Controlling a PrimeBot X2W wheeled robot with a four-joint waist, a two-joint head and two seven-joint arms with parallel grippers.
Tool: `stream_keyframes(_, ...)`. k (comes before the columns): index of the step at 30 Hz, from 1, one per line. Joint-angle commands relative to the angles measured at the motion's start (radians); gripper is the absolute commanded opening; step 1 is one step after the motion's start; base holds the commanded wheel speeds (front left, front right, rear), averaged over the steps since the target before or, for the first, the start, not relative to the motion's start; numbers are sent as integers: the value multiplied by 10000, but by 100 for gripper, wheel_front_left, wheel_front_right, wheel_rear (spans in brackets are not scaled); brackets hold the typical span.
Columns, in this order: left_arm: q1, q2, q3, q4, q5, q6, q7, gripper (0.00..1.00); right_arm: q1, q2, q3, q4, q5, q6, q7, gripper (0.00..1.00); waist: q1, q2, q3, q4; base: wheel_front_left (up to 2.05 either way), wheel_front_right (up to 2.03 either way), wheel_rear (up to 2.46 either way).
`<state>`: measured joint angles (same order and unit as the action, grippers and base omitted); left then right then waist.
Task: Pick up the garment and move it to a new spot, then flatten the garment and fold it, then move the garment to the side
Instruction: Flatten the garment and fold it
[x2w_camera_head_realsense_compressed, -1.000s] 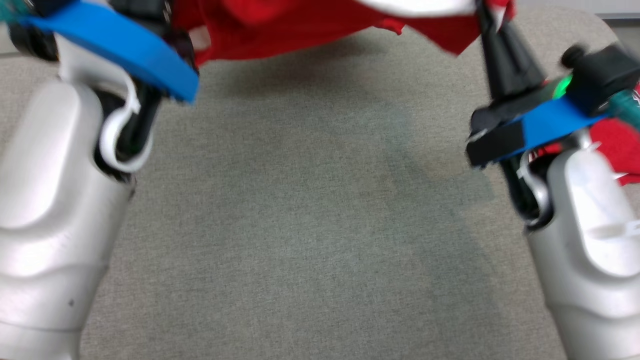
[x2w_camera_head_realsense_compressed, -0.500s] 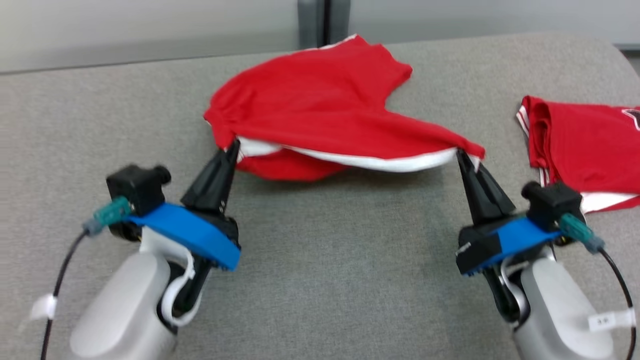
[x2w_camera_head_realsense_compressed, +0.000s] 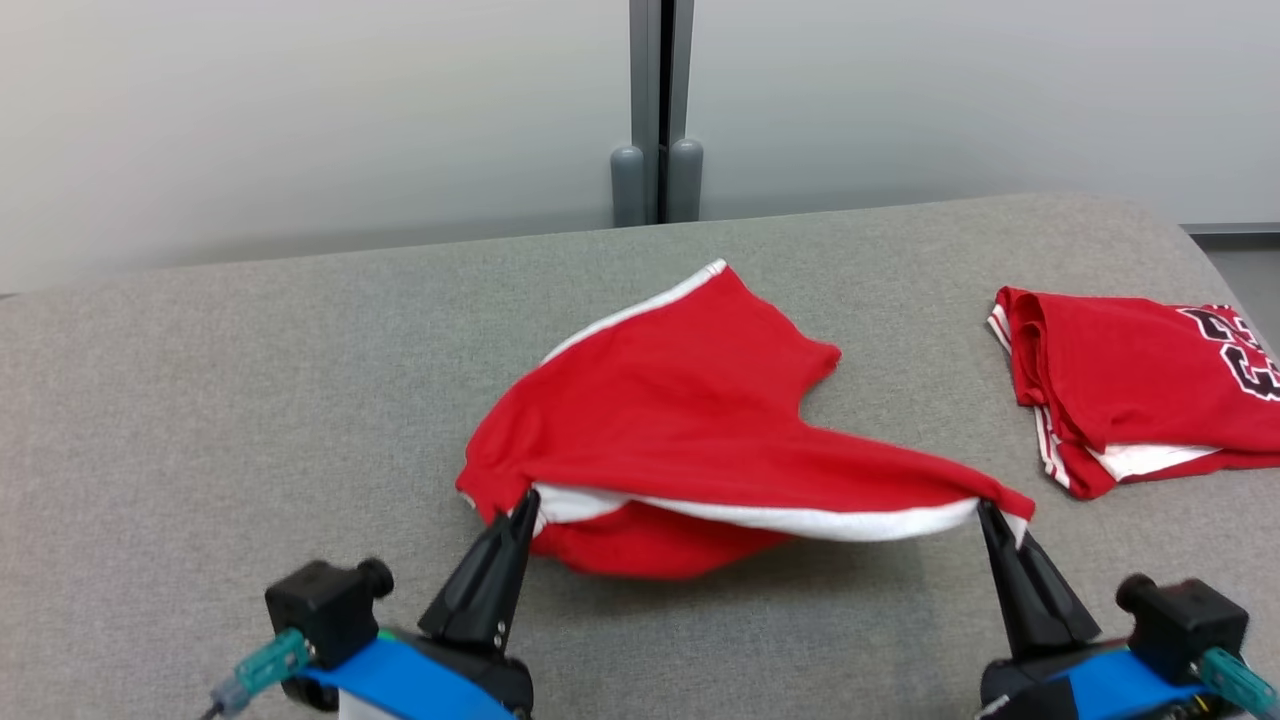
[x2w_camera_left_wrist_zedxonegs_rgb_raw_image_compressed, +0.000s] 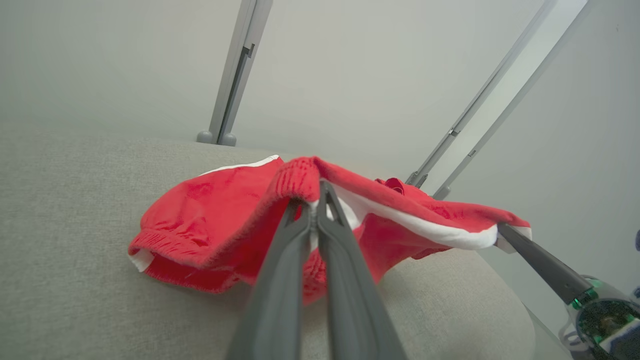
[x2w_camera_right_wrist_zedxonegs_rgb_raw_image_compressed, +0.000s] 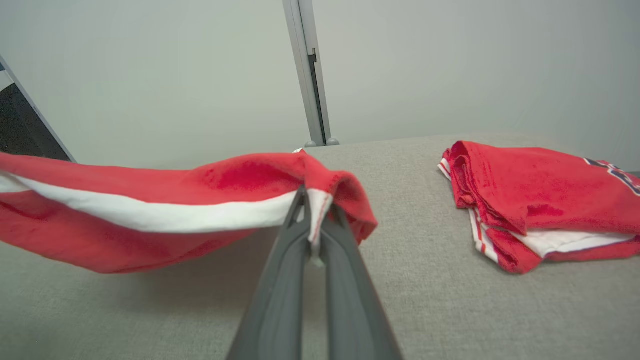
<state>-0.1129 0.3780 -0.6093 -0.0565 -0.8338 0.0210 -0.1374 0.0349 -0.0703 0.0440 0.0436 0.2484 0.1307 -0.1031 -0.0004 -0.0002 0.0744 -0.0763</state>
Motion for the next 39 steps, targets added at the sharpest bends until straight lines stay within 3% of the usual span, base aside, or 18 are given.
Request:
stream_keyframes(1,287,116,-27,-265,-28,159,71,0,418,48,-125,-440,-115,2,200,0,4,2,-84,-64,0,0,0)
stream_keyframes(7,1209,334,-263,-985,-275,592,498,0,1507,137,-544,-1842,-564,2,1156,0,4,2,-5,25,0,0,0)
stream_keyframes(13,1284,56,-554,-668,-716,868,1276,0,981,154,-688,-1568,-695,2,1544,0,4,2,382,305,0,0,0)
stream_keyframes(22,-17,-901,34,198,-1374,1083,1395,0,-1986,-1037,-328,213,-495,2,2485,0,4,2,1161,1020,0,0,0)
stream_keyframes(30,-1545,-1670,186,1546,-1619,907,1583,0,-4964,-2442,1047,2375,366,2,3636,0,4,2,1833,1670,0,0,0)
stream_keyframes(39,-2744,-2438,411,2942,-1930,572,1427,0,-7406,-2994,2104,4643,1515,2,4058,0,4,2,2460,2138,0,0,0)
